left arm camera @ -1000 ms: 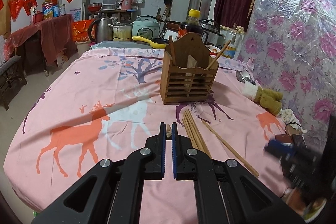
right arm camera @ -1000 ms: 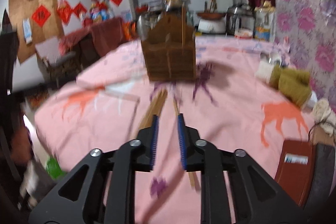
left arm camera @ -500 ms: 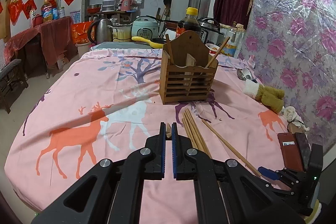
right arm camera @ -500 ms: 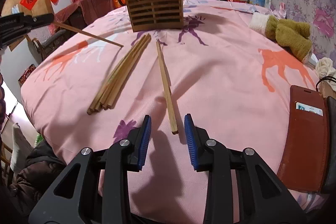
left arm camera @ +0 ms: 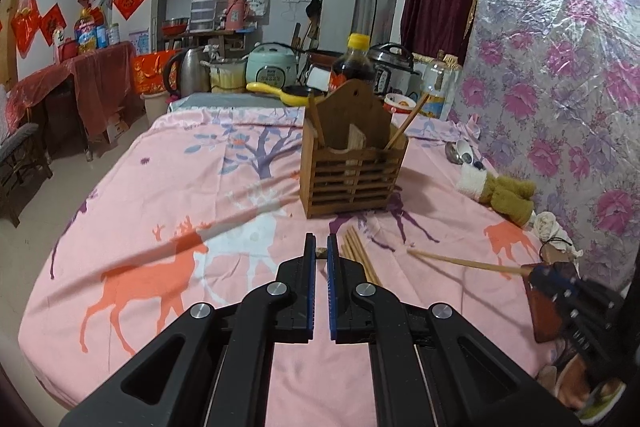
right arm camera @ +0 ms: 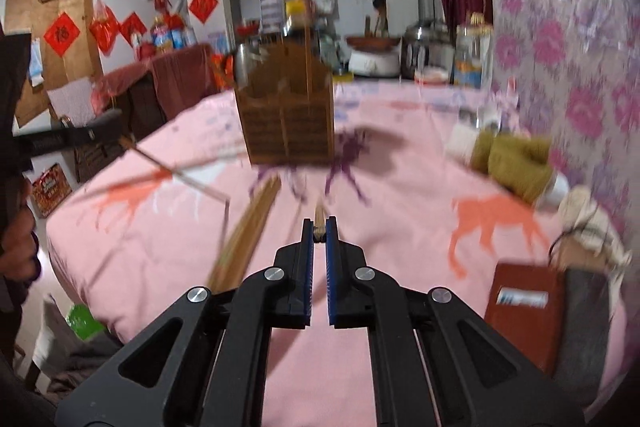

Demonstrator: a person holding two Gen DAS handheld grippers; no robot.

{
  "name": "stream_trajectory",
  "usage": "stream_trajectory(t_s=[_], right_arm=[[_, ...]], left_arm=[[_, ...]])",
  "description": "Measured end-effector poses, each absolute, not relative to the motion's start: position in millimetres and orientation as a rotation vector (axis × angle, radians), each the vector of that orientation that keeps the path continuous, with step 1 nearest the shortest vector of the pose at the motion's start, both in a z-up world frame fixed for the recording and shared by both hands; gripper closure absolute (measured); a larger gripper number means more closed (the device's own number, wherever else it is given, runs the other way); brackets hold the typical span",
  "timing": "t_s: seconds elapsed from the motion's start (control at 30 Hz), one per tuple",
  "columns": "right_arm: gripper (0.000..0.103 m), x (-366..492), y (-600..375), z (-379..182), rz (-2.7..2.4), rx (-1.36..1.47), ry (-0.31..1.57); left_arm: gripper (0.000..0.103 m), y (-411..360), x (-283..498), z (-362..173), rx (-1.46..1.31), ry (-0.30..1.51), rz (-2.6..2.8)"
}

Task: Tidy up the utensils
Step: 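Carry both held chopsticks up over the wooden utensil holder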

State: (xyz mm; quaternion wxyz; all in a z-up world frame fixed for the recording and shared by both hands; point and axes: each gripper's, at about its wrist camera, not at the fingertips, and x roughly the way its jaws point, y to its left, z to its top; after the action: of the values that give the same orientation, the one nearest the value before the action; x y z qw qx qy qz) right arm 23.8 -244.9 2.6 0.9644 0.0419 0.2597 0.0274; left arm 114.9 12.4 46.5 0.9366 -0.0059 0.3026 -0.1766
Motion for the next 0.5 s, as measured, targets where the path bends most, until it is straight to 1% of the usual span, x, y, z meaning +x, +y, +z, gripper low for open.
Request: stream_trajectory(t_s=[0.17, 0.5], right_arm=[[0.097, 28, -243, 34, 0.056, 0.071, 0.457], [0.097, 50, -226, 68, 0.096, 0.045, 0.41]], left_arm=[[0.097, 8, 117, 61, -0.008, 0.602, -0.385], [0.097, -6, 134, 94, 0.013, 0.565, -0.421]])
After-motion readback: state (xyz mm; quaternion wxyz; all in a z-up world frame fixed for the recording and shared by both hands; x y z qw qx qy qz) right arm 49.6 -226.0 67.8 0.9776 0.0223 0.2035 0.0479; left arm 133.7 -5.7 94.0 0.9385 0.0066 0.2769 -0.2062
